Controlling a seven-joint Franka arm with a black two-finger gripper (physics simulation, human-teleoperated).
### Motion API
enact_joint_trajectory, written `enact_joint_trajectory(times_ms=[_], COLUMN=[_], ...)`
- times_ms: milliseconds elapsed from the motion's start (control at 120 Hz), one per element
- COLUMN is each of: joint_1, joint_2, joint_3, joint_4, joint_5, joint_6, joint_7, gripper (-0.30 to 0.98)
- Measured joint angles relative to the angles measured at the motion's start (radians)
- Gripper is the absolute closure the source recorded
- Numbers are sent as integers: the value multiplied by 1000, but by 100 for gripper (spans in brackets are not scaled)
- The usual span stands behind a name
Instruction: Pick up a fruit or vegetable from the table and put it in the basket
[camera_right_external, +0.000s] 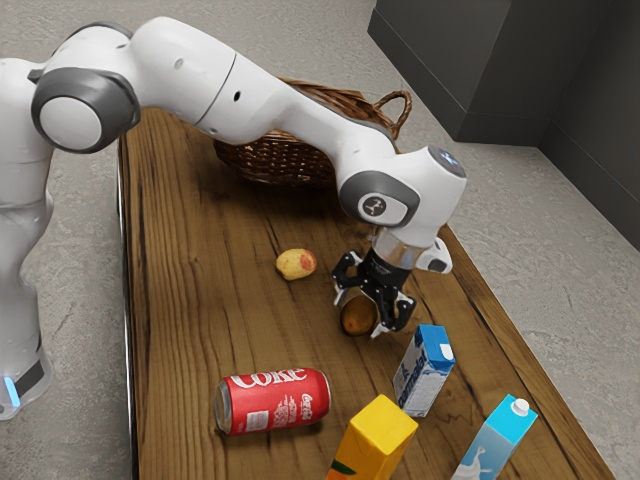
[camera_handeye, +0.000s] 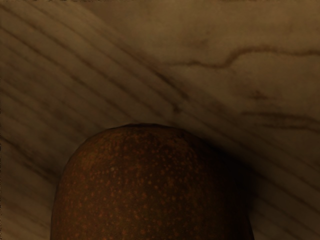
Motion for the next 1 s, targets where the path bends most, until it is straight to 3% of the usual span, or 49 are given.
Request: enact_joint_trajectory(times_ms=[108, 200, 383, 550, 767, 858, 1000], joint_1=[2, 2, -1, -14, -76, -44, 84], joint_2=[0, 0, -27, -151, -209, -211, -216], joint_3=[1, 1, 12, 49, 261, 324, 344], joint_4=[0, 0, 5, 22, 143, 219, 328], joint_5=[-1, 1, 10, 56, 102, 129, 172], joint_6=[0, -1, -3, -24, -142, -208, -324], joint_7=[1, 1, 4, 8, 66, 99, 144], gripper=[28, 36, 38, 38, 36, 36, 36])
